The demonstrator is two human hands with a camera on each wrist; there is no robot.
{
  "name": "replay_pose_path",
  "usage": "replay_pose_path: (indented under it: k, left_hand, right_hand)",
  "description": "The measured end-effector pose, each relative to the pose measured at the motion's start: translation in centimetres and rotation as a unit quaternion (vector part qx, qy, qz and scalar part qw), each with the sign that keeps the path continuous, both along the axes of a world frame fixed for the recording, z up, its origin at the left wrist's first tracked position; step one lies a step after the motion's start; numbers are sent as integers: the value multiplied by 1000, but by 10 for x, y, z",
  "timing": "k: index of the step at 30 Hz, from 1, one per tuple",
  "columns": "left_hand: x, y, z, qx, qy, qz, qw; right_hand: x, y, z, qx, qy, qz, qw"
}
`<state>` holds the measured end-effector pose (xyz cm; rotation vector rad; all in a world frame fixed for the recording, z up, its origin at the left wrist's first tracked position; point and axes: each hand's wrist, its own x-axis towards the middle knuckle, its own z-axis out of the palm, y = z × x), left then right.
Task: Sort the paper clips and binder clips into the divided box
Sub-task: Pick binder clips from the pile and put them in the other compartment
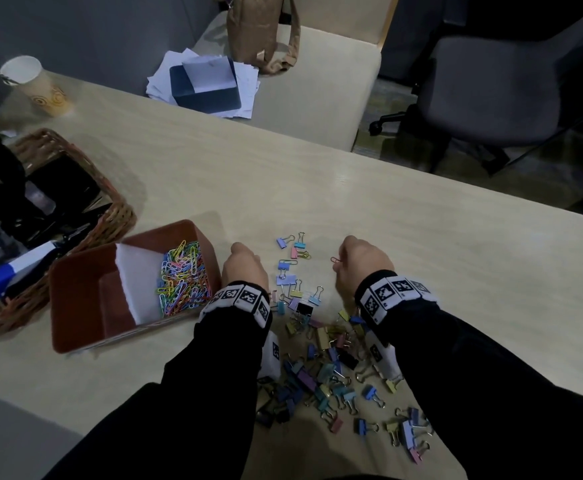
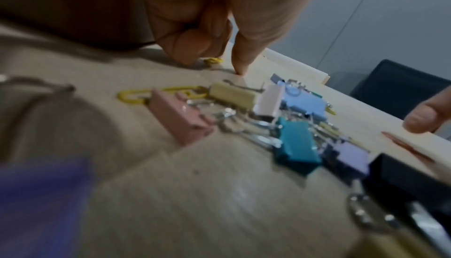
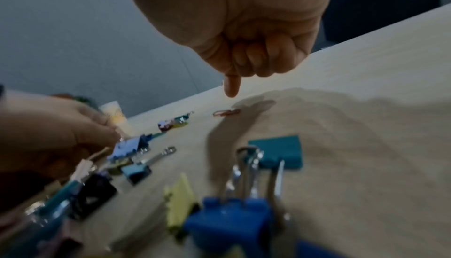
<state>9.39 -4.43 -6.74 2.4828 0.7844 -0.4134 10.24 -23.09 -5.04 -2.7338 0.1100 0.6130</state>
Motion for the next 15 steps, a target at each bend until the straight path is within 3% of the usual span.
replay_pose_path:
  k: [8,11,15]
  left_hand:
    - [6,-5,5,37,89,-58,994]
    - [3,-8,5,51,87,-85,991]
    - [-2,-4,12,21,75,-95,992]
  right_hand:
    - [2,15,4,-43,92,38,994]
    - [-1,15,7,12,82,8,997]
    - [-2,12,17,156,39,-71,984]
